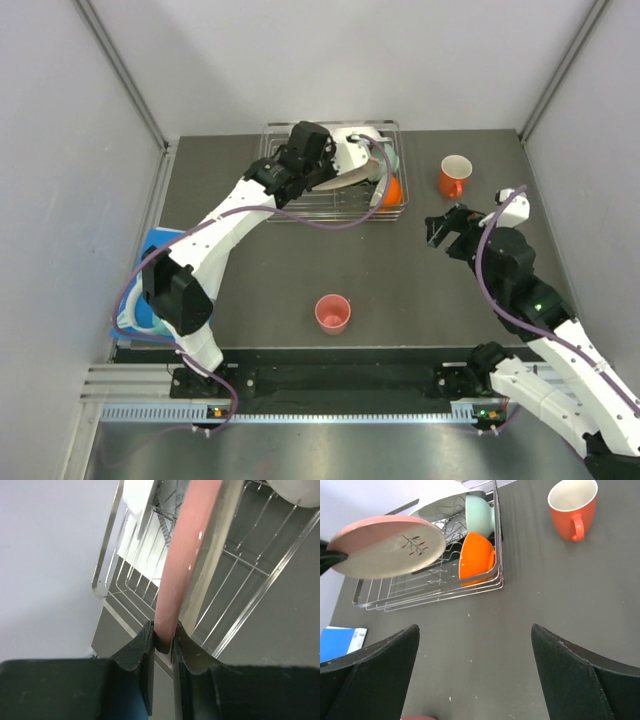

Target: Load the mixed dishes into the dish rack

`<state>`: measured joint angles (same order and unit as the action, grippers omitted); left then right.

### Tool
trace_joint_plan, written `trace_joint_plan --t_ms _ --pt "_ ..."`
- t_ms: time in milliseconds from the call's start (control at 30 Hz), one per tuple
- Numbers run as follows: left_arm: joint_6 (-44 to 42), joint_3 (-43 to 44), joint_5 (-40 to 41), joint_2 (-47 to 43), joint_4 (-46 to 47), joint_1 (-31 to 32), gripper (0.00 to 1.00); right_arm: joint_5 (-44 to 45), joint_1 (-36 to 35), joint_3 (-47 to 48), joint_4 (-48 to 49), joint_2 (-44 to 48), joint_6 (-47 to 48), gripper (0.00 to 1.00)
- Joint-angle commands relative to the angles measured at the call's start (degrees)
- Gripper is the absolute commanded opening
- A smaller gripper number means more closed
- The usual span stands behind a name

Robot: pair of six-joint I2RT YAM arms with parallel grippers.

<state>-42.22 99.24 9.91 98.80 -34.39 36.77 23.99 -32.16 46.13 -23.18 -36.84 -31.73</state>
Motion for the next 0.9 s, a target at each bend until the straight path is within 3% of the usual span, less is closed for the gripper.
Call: trace_joint_plan --t_ms 0,433,867 --pt "-2.8 2.6 1.6 -0.6 15.8 0.1 0.0 0.4 -0.3 -0.3 2.7 -1.0 -0.1 0.91" --pt "-12.9 1.5 -1.2 0.4 18.9 0.5 0.0 -2.5 0.8 -2.9 4.7 -3.4 -0.4 0.91" --pt "-14.6 -2.6 -2.8 2.0 19.2 1.0 0.0 -4.0 2.4 -5.4 4.6 -1.5 -1.1 0.9"
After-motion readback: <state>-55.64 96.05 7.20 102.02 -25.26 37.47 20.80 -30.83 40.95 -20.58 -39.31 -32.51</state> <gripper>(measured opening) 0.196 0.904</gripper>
